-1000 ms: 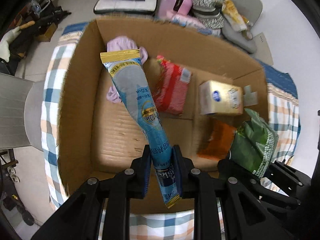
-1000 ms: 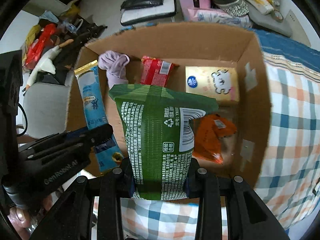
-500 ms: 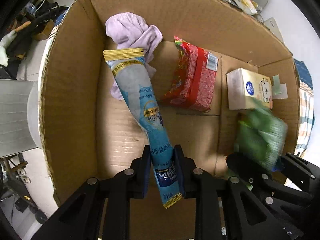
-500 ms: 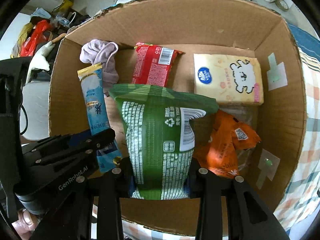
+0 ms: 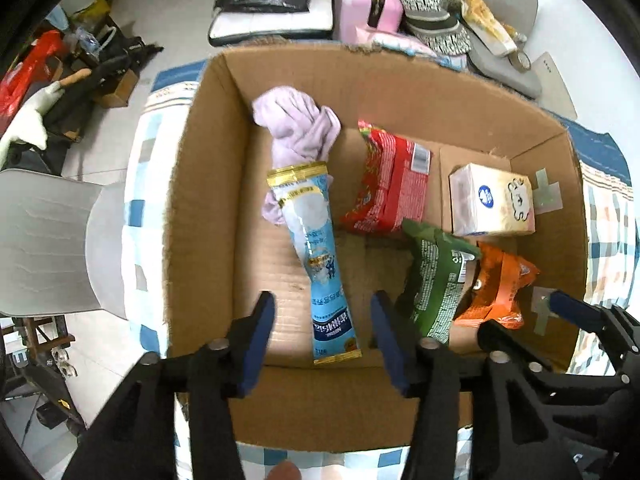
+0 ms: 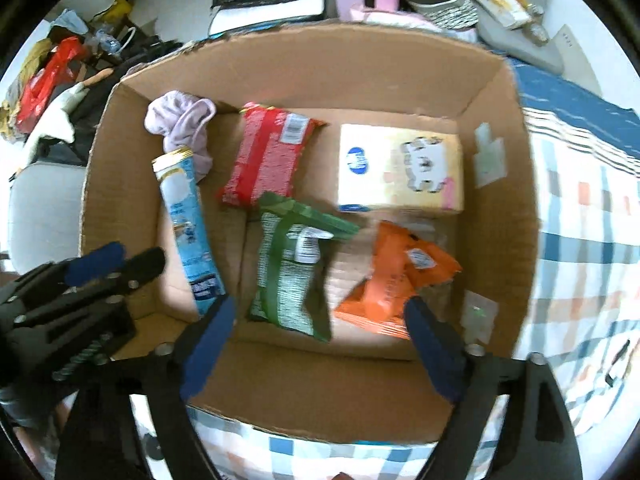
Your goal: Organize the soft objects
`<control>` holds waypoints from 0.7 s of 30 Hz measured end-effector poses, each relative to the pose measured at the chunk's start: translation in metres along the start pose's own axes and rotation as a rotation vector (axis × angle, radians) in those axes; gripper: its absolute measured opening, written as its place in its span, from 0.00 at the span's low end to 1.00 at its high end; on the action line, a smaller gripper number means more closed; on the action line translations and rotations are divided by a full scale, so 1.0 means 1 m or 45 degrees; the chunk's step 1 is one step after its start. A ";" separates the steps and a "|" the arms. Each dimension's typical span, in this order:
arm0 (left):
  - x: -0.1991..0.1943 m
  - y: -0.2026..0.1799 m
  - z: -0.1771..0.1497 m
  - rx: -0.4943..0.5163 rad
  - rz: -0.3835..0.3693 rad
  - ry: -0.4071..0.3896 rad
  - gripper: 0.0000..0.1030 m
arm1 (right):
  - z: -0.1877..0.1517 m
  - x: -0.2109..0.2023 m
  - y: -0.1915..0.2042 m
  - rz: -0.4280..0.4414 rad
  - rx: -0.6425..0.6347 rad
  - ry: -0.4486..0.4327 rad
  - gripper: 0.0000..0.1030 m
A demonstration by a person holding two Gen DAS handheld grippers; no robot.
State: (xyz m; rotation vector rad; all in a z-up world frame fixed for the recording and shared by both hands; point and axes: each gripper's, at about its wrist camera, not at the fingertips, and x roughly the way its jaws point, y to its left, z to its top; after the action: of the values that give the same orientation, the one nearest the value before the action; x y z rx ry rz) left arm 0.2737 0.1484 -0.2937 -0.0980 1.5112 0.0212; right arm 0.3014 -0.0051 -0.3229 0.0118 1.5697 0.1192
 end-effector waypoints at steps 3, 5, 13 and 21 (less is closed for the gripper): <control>-0.012 0.002 -0.004 -0.007 0.024 -0.056 0.78 | -0.006 -0.009 -0.011 -0.040 0.025 -0.029 0.99; -0.016 0.002 -0.008 -0.010 0.033 -0.081 0.87 | -0.009 -0.015 -0.017 -0.060 0.033 -0.044 1.00; -0.035 -0.002 -0.028 -0.020 0.041 -0.161 0.91 | -0.027 -0.027 -0.027 -0.087 0.053 -0.075 1.00; -0.086 -0.010 -0.051 -0.019 0.050 -0.304 0.91 | -0.056 -0.073 -0.028 -0.089 0.058 -0.195 1.00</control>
State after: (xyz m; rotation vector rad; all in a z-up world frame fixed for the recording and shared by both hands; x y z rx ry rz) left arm 0.2186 0.1390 -0.2104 -0.0748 1.2744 0.0733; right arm 0.2481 -0.0429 -0.2530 0.0020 1.4180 0.0266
